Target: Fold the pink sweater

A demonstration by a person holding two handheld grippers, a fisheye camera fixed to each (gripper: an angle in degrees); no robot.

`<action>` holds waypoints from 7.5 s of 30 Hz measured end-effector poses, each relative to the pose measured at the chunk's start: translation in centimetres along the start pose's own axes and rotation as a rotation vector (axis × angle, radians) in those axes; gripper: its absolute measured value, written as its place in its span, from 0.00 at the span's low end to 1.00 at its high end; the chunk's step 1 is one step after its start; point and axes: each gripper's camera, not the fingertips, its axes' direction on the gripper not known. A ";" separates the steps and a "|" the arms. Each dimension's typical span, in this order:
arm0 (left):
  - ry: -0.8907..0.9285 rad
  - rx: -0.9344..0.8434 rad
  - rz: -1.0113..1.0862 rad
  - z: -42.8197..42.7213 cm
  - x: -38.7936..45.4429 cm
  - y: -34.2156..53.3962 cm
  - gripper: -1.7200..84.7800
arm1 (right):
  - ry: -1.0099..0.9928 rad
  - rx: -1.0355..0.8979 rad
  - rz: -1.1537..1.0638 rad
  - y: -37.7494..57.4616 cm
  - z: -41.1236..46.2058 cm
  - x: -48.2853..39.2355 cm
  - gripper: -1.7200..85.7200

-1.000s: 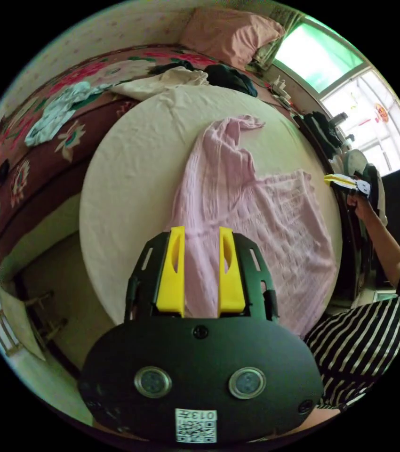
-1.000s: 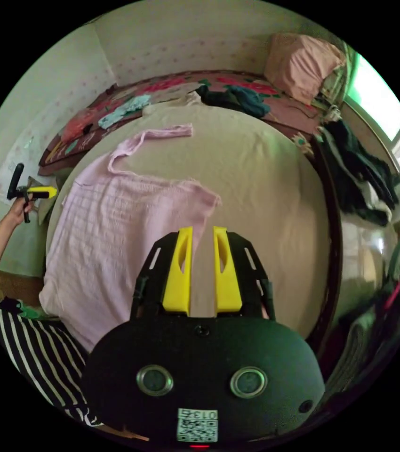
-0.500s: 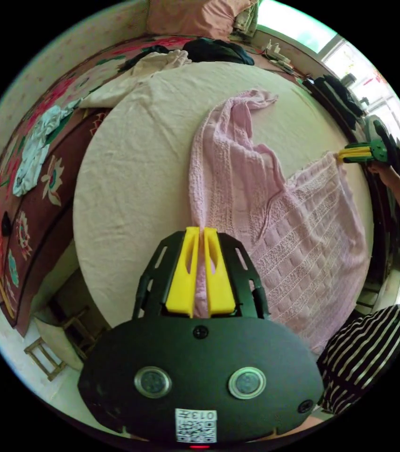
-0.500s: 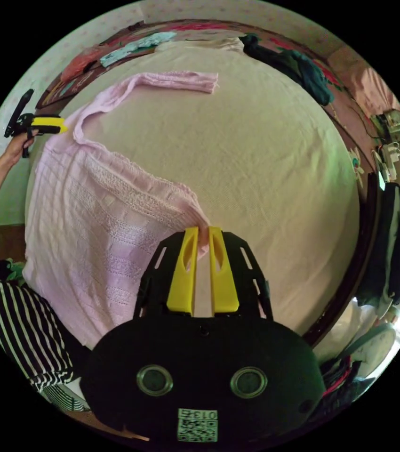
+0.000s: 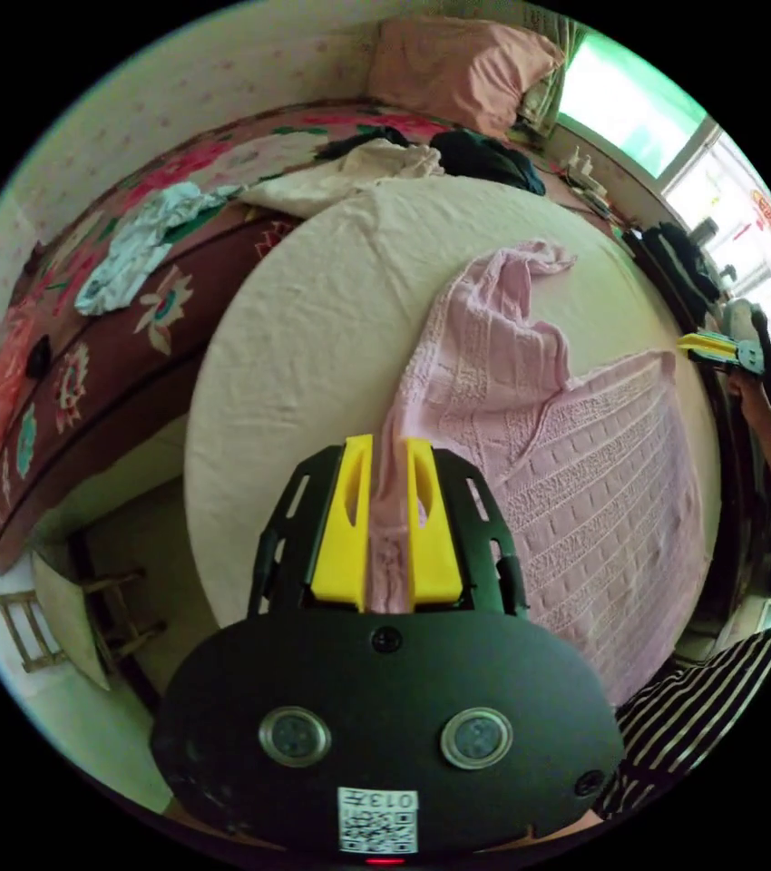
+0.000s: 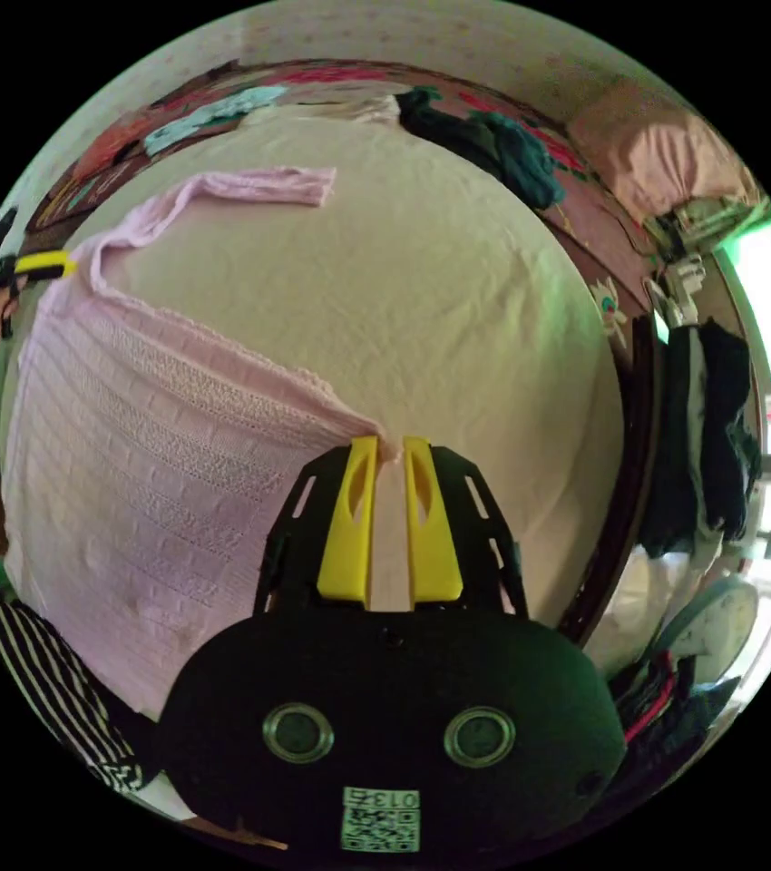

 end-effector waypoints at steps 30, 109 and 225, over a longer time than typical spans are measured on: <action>0.054 -0.053 -0.136 -6.1 16.8 40.2 0.12 | -0.142 0.162 -0.287 40.9 -6.8 -15.7 0.10; 0.361 -0.196 -0.285 11.7 -7.1 29.3 0.06 | -0.379 0.048 0.222 28.1 -1.8 -3.8 0.06; -0.052 -0.315 0.159 3.6 10.4 30.5 0.03 | -0.204 -0.051 0.069 13.3 -0.7 -3.5 0.05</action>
